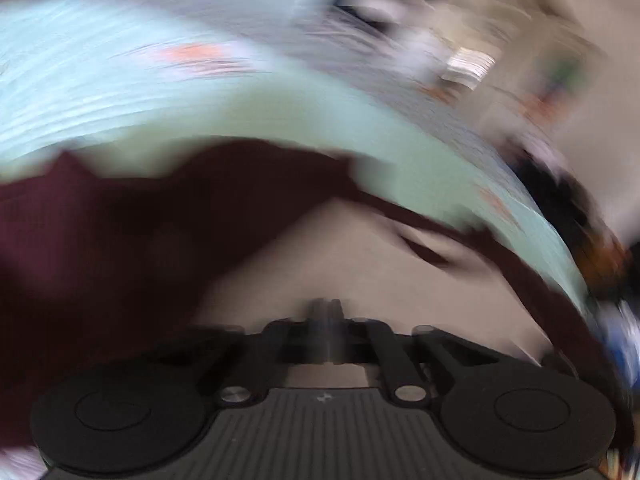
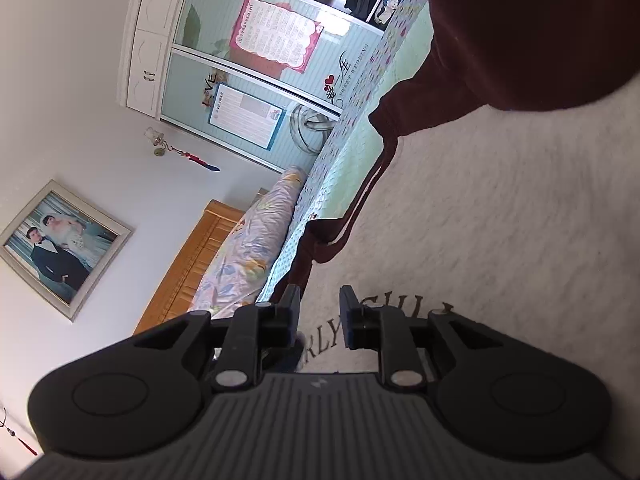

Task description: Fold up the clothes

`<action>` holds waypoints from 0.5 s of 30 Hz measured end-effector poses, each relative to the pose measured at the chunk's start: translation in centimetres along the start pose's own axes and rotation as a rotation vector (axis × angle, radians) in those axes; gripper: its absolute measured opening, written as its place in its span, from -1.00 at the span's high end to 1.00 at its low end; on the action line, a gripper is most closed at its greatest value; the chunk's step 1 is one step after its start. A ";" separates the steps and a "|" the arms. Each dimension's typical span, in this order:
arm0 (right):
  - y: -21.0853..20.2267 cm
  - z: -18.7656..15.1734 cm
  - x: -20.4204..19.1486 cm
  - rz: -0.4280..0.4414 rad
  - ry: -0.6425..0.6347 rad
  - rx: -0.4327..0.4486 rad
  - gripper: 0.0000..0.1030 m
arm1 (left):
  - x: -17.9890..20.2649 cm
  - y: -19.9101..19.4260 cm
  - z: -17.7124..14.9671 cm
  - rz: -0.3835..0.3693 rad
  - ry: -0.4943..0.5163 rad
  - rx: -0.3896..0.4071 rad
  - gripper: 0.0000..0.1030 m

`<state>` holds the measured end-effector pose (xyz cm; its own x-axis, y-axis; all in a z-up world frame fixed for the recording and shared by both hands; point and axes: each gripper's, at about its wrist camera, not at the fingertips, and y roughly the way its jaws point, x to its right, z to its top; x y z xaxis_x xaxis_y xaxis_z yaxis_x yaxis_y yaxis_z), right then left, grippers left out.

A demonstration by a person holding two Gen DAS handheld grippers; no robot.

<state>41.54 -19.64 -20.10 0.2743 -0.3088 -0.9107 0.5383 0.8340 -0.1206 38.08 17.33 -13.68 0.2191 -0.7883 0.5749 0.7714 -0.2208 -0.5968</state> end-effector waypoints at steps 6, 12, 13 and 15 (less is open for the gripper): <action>0.1 -0.3 -0.2 -0.001 -0.001 -0.003 0.54 | 2.2 -2.1 1.5 0.103 0.150 0.005 0.74; 0.2 -0.2 0.3 0.002 0.000 -0.004 0.54 | 7.8 1.1 1.9 0.077 0.337 -0.043 -0.07; 0.3 -0.2 0.3 0.003 0.000 -0.004 0.54 | 7.9 2.8 2.0 0.125 0.373 -0.080 -0.06; 0.4 -0.1 0.3 0.003 -0.001 -0.005 0.53 | 5.8 4.8 3.1 0.211 0.349 -0.079 0.91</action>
<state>41.74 -19.30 -20.45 0.2766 -0.3070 -0.9106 0.5337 0.8371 -0.1201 44.93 13.49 -11.48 0.1409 -0.9654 0.2193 0.6800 -0.0667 -0.7302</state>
